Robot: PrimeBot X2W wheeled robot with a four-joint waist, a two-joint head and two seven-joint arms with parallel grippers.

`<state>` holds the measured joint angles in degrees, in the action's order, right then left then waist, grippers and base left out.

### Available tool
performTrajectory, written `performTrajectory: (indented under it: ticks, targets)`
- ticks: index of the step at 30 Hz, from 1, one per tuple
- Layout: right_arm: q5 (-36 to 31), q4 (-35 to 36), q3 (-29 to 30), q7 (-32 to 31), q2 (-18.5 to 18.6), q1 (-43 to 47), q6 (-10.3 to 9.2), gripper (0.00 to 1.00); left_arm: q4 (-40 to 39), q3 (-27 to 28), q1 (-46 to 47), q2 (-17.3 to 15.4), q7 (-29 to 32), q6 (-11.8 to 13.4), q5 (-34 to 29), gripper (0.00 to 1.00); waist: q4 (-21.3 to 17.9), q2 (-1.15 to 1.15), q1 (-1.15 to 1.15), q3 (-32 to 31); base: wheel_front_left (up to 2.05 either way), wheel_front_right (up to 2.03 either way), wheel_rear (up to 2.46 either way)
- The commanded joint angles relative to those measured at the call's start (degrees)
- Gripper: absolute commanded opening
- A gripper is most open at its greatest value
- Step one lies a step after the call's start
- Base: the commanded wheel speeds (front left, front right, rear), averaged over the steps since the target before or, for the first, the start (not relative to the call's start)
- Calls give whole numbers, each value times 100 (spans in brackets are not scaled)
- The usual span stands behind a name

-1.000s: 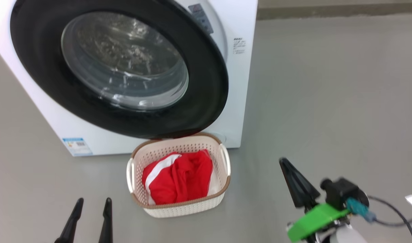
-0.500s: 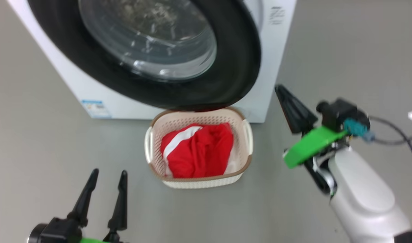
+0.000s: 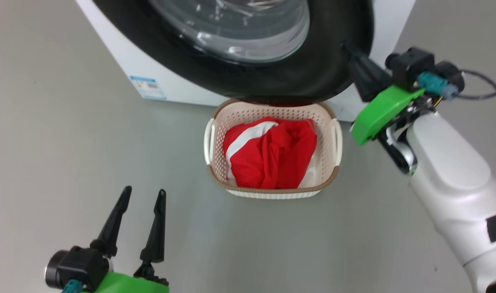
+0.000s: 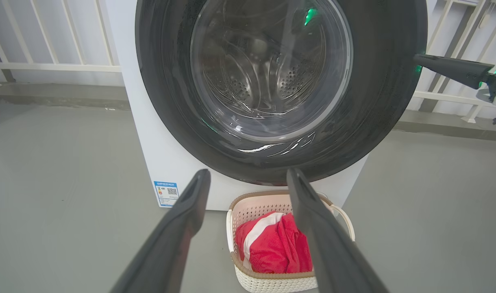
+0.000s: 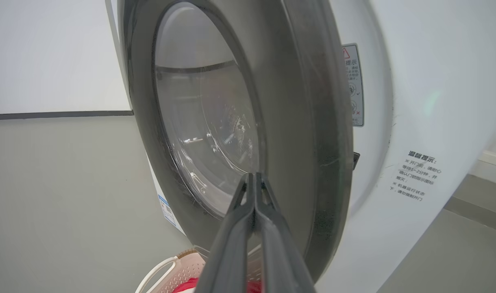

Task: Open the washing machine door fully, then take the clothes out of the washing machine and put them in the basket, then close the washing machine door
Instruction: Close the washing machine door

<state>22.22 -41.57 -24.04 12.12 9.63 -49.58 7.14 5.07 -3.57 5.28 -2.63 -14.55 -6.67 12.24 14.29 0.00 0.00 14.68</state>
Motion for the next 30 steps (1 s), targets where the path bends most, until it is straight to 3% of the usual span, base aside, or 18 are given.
performTrajectory:
  ticks: [1, 16, 30]
  targets:
    - [66, -33, -14, 71, -33, -231, 35, 0, -110, 169, 214, -41, -45, -43, 53, 100, 191, 0, 0, 232, 0, 0, 0]
    - [-111, -965, 211, 234, 117, -1391, 35, 0, -121, 45, 436, -26, -45, -43, 266, 100, 409, 0, 0, 796, 0, 0, 0]
    - [-165, -2008, 64, 267, 175, -2513, 35, 0, 32, -108, 706, -25, -45, -32, 394, 100, 542, 0, 0, 1057, 0, 0, 0]
